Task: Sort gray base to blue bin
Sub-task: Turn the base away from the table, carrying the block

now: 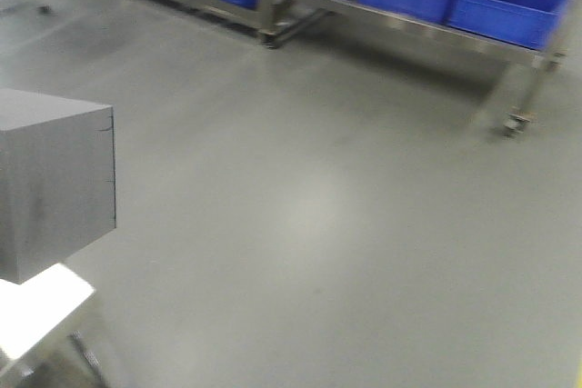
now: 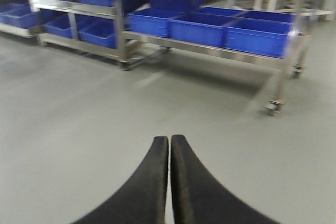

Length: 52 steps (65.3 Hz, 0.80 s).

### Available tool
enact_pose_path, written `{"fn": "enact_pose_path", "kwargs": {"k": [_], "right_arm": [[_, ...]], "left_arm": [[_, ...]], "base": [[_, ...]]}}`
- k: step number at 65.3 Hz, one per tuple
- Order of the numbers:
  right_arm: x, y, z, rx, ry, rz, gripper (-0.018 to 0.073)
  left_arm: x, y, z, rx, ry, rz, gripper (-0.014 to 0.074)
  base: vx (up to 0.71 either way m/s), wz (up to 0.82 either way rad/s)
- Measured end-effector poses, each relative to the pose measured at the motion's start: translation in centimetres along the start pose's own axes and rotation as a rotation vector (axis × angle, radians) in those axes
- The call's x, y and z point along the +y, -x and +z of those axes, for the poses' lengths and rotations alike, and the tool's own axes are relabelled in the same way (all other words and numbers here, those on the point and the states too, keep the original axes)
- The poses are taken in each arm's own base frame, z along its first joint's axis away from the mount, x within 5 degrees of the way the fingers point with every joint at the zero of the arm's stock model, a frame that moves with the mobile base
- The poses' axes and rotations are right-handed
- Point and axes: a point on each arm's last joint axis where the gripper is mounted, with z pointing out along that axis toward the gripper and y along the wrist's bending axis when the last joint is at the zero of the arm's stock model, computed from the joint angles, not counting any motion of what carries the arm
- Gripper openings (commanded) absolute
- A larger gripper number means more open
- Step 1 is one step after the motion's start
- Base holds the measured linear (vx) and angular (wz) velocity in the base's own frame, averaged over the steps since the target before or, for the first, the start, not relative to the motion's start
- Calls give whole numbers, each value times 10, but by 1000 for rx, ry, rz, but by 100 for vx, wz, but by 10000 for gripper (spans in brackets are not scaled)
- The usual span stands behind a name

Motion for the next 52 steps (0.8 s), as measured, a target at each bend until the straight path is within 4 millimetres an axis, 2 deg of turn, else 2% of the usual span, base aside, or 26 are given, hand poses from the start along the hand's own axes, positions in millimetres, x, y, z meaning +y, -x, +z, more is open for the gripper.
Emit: {"fn": "enact_pose_path", "kwargs": {"k": [28, 52], "right_arm": [[0, 0, 0, 0, 0, 0, -5], [0, 0, 0, 0, 0, 0, -5]], "left_arm": [[0, 0, 0, 0, 0, 0, 20], [0, 0, 0, 0, 0, 0, 20]], "base": [[-10, -78], [-1, -31]]}}
